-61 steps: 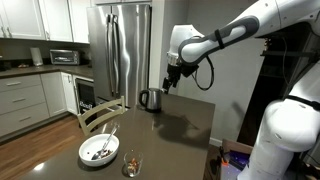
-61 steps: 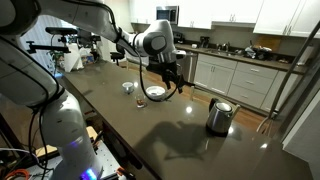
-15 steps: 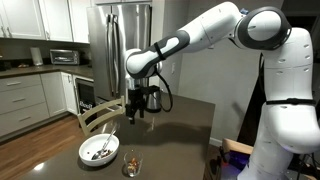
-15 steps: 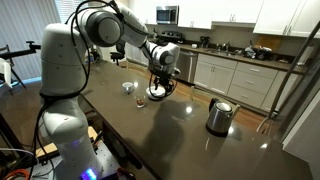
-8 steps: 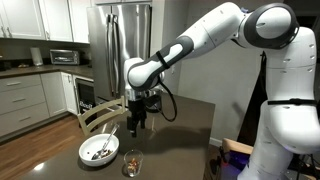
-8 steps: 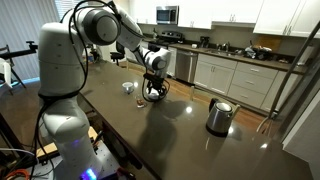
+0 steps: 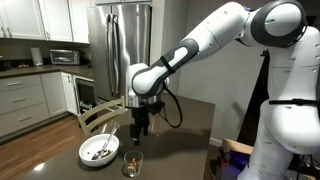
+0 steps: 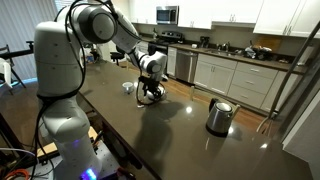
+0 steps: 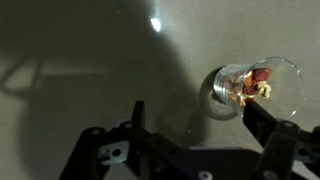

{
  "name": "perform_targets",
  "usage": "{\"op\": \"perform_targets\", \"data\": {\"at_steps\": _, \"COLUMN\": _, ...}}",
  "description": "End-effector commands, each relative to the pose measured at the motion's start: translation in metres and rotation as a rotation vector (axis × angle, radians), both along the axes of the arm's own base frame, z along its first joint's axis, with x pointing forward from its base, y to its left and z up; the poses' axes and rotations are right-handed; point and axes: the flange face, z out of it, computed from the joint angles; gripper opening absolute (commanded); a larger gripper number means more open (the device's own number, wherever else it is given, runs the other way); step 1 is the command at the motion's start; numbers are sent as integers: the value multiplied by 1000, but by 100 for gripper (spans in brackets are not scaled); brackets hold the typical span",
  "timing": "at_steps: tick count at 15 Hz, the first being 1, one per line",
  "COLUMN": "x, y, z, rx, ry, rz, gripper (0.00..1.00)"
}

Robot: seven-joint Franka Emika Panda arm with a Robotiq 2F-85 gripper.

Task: Pour the things in the glass into the bowl

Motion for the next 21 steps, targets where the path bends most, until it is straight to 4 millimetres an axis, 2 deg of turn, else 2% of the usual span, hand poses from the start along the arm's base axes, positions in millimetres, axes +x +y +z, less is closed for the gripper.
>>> {"op": "perform_targets", "data": {"at_steps": 1, "x": 0, "y": 0, "z": 1, "rx": 0, "ry": 1, "rz": -1, "gripper": 100}}
{"op": "perform_targets", "data": {"at_steps": 13, "x": -1, "y": 24, "z": -3, "rx": -12, "ry": -23, "rz": 27, "gripper": 100}}
{"op": "perform_targets", "data": {"at_steps": 21, "x": -8, "y": 36, "z": -17, "rx": -7, "ry": -40, "rz": 45, "gripper": 100}}
